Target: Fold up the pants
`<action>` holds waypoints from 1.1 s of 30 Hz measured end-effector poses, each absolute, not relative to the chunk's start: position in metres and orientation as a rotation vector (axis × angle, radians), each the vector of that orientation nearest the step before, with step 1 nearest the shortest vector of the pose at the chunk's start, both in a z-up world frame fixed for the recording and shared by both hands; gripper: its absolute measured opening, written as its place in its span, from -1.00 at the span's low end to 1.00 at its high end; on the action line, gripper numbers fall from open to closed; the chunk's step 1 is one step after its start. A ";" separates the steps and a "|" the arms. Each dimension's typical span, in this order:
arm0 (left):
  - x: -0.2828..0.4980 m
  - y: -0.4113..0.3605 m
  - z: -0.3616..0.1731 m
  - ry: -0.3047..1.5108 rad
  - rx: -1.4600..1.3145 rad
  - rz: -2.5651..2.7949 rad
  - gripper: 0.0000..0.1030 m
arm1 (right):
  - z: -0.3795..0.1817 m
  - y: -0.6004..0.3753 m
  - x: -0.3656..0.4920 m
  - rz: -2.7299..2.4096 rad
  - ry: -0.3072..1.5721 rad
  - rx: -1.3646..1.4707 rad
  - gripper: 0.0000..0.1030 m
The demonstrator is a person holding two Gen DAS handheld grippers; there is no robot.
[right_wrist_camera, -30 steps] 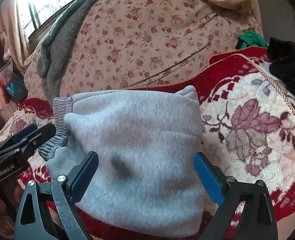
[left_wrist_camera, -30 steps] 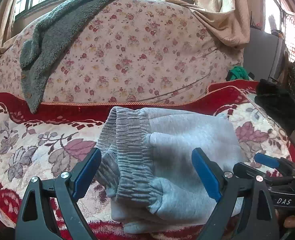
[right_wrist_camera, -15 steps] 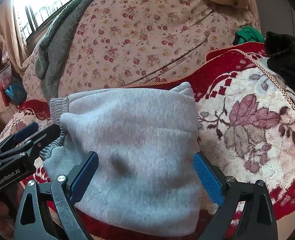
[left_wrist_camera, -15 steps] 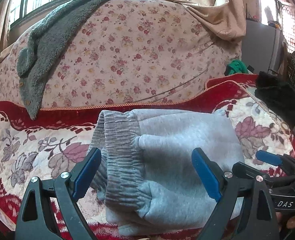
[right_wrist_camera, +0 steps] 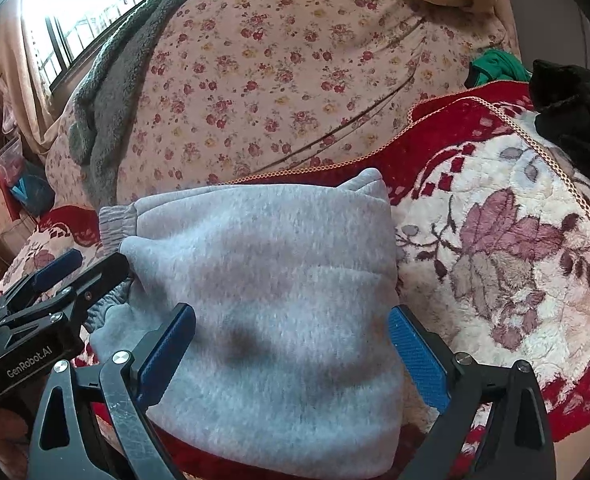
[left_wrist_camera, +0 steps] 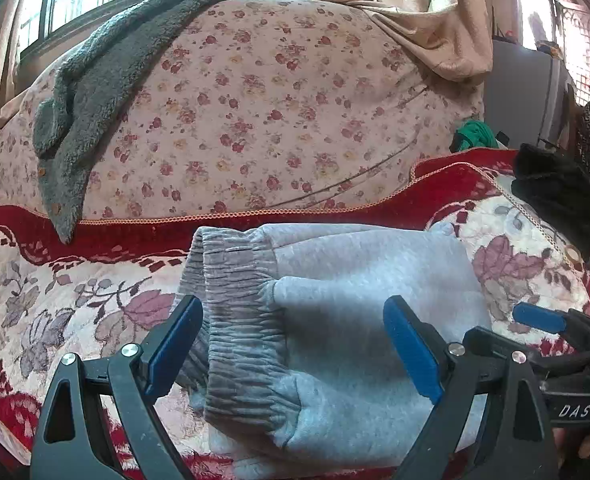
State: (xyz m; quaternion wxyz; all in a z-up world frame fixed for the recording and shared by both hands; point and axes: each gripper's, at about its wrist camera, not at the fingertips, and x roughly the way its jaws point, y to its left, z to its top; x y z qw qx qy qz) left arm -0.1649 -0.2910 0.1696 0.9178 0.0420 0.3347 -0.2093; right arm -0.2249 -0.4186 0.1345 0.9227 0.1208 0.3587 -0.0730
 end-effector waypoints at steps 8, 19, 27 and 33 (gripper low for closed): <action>-0.163 -0.293 0.166 0.694 0.087 -0.437 0.77 | 0.132 -0.418 -0.222 -0.145 0.748 0.247 0.93; -0.159 -0.292 0.162 0.716 0.086 -0.425 0.77 | 0.131 -0.422 -0.220 -0.151 0.754 0.258 0.94; -0.159 -0.294 0.164 0.713 0.089 -0.434 0.77 | 0.130 -0.421 -0.218 -0.141 0.758 0.256 0.94; -0.160 -0.302 0.166 0.707 0.100 -0.447 0.77 | 0.130 -0.424 -0.220 -0.155 0.757 0.265 0.94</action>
